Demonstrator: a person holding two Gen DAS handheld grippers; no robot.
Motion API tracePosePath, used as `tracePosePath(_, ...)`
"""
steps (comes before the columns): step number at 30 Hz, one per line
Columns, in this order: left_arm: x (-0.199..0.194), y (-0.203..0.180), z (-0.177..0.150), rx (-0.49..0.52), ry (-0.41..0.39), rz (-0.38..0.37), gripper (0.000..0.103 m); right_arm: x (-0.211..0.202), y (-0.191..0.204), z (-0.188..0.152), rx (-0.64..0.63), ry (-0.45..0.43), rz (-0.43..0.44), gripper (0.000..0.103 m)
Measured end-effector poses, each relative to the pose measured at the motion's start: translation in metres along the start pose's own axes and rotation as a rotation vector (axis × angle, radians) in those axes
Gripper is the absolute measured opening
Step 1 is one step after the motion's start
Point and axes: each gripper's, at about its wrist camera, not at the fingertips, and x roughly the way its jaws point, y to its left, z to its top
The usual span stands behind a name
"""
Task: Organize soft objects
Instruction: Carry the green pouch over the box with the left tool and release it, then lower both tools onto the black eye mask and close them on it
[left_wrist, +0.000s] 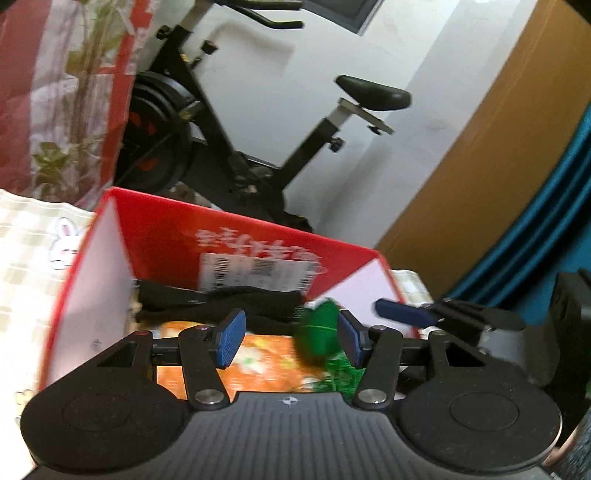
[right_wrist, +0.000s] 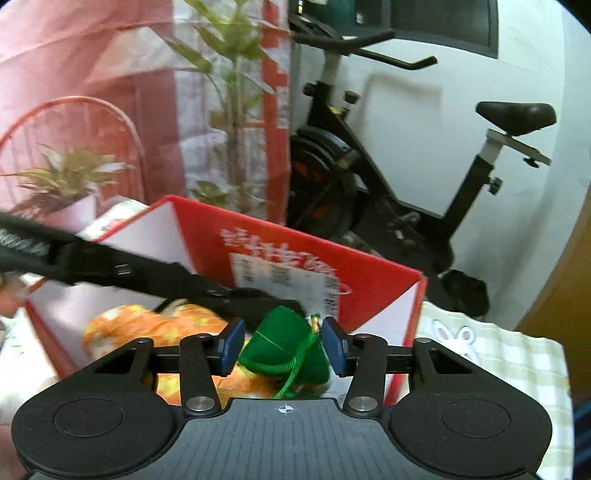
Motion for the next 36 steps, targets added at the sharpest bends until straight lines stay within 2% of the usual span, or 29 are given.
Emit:
tracePosePath(7,-0.012,0.007,0.002,0.042,-0.036,0.063,0.057,-0.006,0.003,-0.005,0.028,0.0,0.01,0.043)
tracePosePath(14,-0.053,0.003,-0.014,0.125,-0.062,0.09,0.057,-0.044,0.021,-0.013,0.041,-0.047,0.053,0.044)
tracePosePath(25,-0.111,0.02,-0.068,0.062,-0.058,0.105,0.057,-0.107,0.069,-0.039,0.01,-0.123,0.115,0.044)
tracePosePath(32,-0.114,0.029,-0.105,0.038,-0.022,0.148,0.057,-0.127,0.092,-0.074,0.016,-0.14,0.133,0.044)
tracePosePath(36,-0.104,0.035,-0.126,0.015,0.017,0.166,0.057,-0.122,0.098,-0.1,0.024,-0.092,0.131,0.044)
